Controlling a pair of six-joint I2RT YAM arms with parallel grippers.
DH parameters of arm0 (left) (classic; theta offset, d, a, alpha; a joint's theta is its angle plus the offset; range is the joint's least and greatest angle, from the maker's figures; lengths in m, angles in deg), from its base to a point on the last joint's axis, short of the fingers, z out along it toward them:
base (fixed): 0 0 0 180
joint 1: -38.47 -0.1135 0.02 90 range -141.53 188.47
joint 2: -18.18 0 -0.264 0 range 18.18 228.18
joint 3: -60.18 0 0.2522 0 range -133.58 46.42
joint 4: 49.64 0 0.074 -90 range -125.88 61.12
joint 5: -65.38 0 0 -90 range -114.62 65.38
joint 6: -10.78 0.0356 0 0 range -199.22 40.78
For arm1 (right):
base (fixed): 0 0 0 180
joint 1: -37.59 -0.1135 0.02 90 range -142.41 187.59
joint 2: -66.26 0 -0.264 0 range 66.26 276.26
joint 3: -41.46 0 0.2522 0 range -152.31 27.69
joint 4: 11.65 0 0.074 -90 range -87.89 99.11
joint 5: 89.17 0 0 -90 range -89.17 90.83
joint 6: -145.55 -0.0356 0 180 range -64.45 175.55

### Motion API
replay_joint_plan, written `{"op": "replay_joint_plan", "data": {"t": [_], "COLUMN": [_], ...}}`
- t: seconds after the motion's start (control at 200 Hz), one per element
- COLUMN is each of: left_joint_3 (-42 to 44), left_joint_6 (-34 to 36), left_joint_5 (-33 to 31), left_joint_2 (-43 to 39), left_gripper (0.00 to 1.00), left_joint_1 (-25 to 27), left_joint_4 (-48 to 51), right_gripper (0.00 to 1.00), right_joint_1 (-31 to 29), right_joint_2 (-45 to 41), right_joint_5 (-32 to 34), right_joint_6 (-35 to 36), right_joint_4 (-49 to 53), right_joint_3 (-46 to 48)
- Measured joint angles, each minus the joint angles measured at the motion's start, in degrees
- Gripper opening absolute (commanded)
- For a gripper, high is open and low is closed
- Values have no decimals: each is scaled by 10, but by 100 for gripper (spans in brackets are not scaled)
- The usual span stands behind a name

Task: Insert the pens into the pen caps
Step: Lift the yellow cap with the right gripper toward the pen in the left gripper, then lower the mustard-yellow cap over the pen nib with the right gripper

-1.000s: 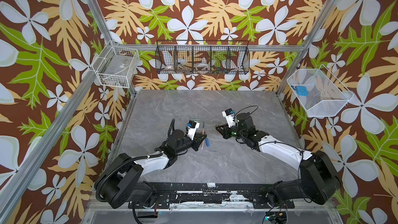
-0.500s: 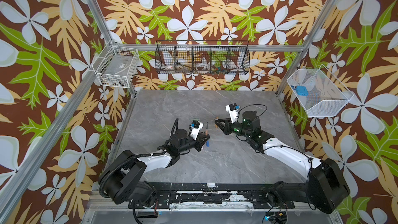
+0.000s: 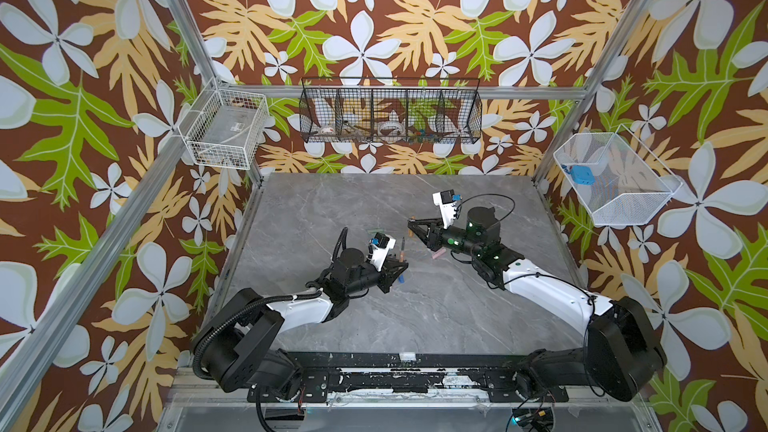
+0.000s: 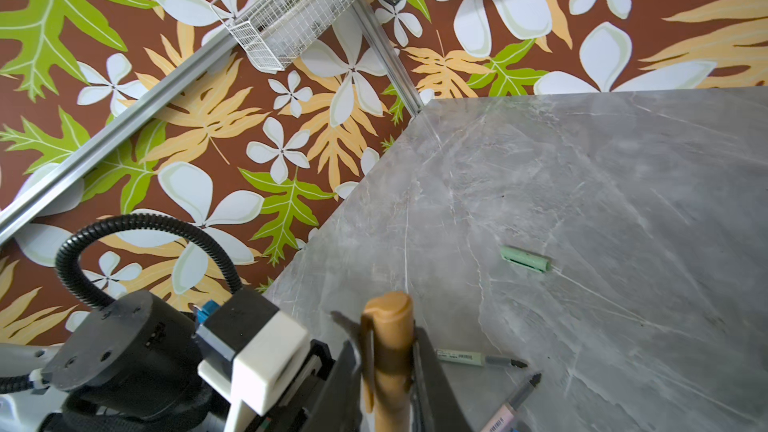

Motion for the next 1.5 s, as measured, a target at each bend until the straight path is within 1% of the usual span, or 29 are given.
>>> {"op": "replay_joint_plan", "data": {"t": [0.48, 1.171, 1.501], "left_joint_3": [-2, -2, -2], "left_joint_6": [0, 2, 2], "left_joint_5": [0, 0, -1], "left_joint_2": [0, -2, -2], "left_gripper": [0, 0, 0], "left_joint_1": [0, 0, 0], "left_joint_4": [11, 12, 12], "right_gripper": [20, 20, 20], "right_joint_1": [-9, -15, -15], "right_joint_2": [15, 19, 18], "right_joint_5": [-28, -25, -25], "right_joint_6": [-6, 5, 5], "right_joint_4": [-31, -25, -25], "right_joint_3": [-6, -6, 11]}}
